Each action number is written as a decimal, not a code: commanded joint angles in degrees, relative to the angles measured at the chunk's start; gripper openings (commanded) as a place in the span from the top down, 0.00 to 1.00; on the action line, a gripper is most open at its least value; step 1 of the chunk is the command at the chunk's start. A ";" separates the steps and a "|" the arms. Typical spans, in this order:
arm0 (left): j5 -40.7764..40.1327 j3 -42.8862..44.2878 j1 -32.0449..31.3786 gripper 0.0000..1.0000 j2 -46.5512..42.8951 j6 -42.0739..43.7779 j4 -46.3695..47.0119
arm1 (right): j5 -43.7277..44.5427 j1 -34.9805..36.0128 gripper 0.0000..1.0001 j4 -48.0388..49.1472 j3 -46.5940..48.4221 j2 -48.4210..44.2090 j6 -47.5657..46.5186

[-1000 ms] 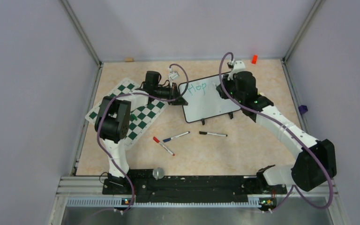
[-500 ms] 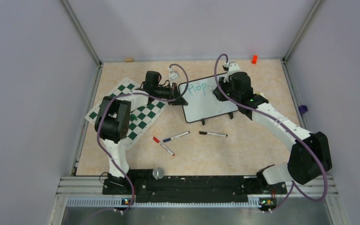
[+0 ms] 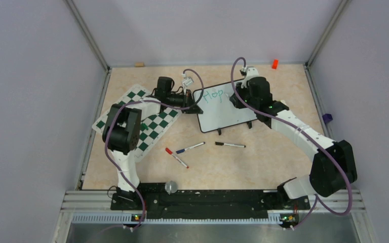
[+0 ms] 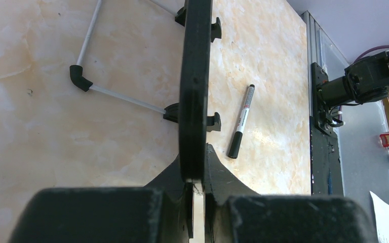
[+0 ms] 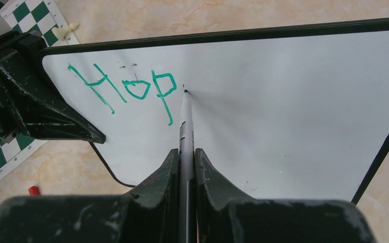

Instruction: Write a sentence on the whiteboard

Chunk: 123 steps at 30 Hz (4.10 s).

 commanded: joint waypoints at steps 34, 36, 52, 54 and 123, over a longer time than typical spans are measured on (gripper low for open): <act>-1.04 -1.19 -2.23 1.00 0.73 4.08 -6.37 | 6.64 -0.34 1.00 -0.59 7.37 3.39 0.15; -1.07 -1.14 -2.27 1.00 0.73 4.09 -6.34 | 5.55 -0.29 1.00 -0.58 7.57 3.60 0.19; -1.11 -1.23 -2.23 1.00 0.72 4.04 -6.32 | -0.38 -0.33 1.00 -2.68 5.11 3.58 0.05; -1.04 -1.21 -2.22 1.00 0.71 4.04 -6.36 | -0.01 -0.29 1.00 -2.94 4.16 2.86 -0.05; -1.51 -0.17 -2.67 1.00 1.47 5.10 -8.65 | 11.49 -0.44 1.00 -0.76 -4.78 -12.65 2.31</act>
